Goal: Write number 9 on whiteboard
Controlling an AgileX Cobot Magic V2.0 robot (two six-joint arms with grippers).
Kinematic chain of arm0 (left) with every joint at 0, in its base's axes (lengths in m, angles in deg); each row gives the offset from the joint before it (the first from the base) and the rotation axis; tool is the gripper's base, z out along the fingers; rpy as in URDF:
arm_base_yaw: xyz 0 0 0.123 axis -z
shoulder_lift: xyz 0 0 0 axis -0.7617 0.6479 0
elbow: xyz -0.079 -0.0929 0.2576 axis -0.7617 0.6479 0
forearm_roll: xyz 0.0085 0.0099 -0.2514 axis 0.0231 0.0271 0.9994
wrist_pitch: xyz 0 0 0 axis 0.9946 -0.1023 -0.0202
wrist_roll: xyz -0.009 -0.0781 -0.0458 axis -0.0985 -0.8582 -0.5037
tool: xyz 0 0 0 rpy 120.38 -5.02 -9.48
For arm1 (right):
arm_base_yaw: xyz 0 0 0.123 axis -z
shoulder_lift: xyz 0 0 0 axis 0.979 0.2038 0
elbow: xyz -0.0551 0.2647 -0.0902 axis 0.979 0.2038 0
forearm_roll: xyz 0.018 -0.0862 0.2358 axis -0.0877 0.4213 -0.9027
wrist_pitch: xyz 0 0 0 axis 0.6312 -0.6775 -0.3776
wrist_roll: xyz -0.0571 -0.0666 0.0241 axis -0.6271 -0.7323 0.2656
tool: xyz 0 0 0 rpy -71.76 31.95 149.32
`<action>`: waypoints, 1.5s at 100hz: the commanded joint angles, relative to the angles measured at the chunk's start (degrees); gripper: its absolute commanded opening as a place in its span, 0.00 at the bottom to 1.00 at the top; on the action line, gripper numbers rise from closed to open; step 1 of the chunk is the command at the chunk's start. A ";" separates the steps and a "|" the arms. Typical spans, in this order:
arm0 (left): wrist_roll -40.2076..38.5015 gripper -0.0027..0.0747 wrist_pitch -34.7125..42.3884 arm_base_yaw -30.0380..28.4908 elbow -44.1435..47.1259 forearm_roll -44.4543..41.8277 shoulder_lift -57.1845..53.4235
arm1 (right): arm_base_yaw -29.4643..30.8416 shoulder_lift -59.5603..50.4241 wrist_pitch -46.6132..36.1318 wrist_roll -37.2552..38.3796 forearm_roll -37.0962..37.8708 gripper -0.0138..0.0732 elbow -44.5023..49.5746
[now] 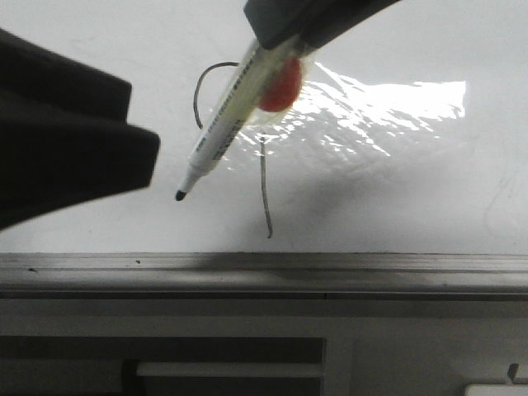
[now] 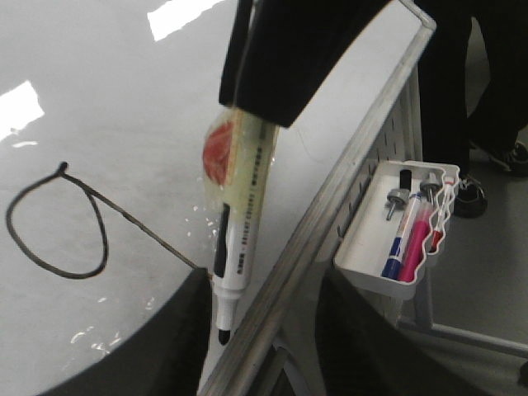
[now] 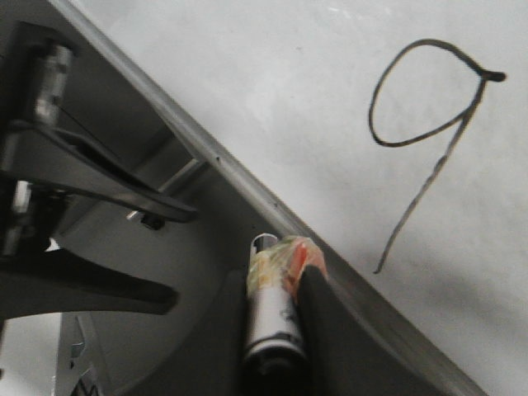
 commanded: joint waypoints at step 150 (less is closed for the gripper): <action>-5.03 0.01 11.19 0.42 -1.69 53.18 10.88 | -3.97 -1.50 1.53 2.77 -5.12 0.76 -1.70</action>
